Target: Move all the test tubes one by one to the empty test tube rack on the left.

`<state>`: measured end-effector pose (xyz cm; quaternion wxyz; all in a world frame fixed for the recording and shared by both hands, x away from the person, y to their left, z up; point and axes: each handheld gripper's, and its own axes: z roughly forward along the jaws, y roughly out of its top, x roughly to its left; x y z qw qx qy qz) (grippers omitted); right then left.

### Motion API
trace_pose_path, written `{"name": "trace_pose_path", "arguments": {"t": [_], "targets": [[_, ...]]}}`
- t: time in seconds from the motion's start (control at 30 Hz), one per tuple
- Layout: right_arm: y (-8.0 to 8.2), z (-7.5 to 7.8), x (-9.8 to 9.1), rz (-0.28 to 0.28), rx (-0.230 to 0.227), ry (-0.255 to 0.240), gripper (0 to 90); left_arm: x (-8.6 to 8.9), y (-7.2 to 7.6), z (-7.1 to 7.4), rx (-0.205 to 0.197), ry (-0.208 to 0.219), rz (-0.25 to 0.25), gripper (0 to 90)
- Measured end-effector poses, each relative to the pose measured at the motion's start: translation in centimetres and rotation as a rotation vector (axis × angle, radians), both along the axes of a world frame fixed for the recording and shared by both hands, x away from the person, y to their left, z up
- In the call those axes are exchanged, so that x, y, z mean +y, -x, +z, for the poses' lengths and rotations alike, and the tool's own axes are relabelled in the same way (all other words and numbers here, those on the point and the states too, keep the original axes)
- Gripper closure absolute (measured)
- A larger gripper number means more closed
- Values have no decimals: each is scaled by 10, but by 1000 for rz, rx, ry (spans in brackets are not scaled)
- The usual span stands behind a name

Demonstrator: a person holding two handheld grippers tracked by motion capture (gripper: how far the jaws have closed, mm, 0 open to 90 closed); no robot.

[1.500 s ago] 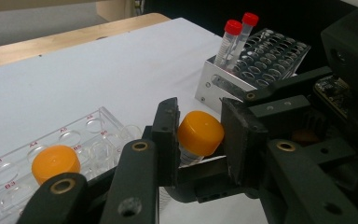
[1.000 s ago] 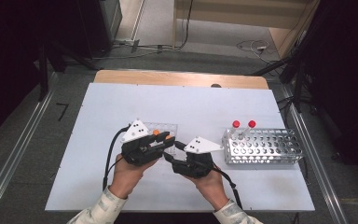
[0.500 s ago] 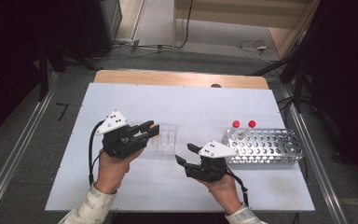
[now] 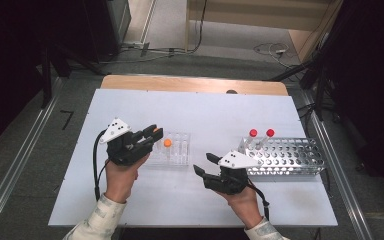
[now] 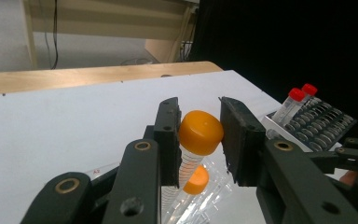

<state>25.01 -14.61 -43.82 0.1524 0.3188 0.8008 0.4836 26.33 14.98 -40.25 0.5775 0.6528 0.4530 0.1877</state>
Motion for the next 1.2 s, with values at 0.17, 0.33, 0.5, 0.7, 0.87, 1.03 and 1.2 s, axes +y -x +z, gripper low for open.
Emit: {"name": "trace_pose_path", "arguments": {"t": [0.17,0.33,0.5,0.7,0.87,1.03,1.2], "targets": [[0,-1,-1,-1,-1,4,398,-1,-2,-5,14,-8,0,694],[-1,-2,-2,-5,1,2,398,-4,-3,-12,37,-28,2,693],[-1,-2,-4,-7,2,4,398,-2,-4,-19,61,-33,2,693],[-1,-2,-5,-11,4,3,397,-2,-4,-22,73,-35,-1,677],[-1,-1,-6,-14,3,-3,397,-1,-4,-21,75,-29,1,644],[-2,0,-8,-17,0,-4,397,1,-4,-20,75,-10,1,632],[-1,0,-10,-20,-3,-8,397,2,-3,-18,69,3,2,614]]}}
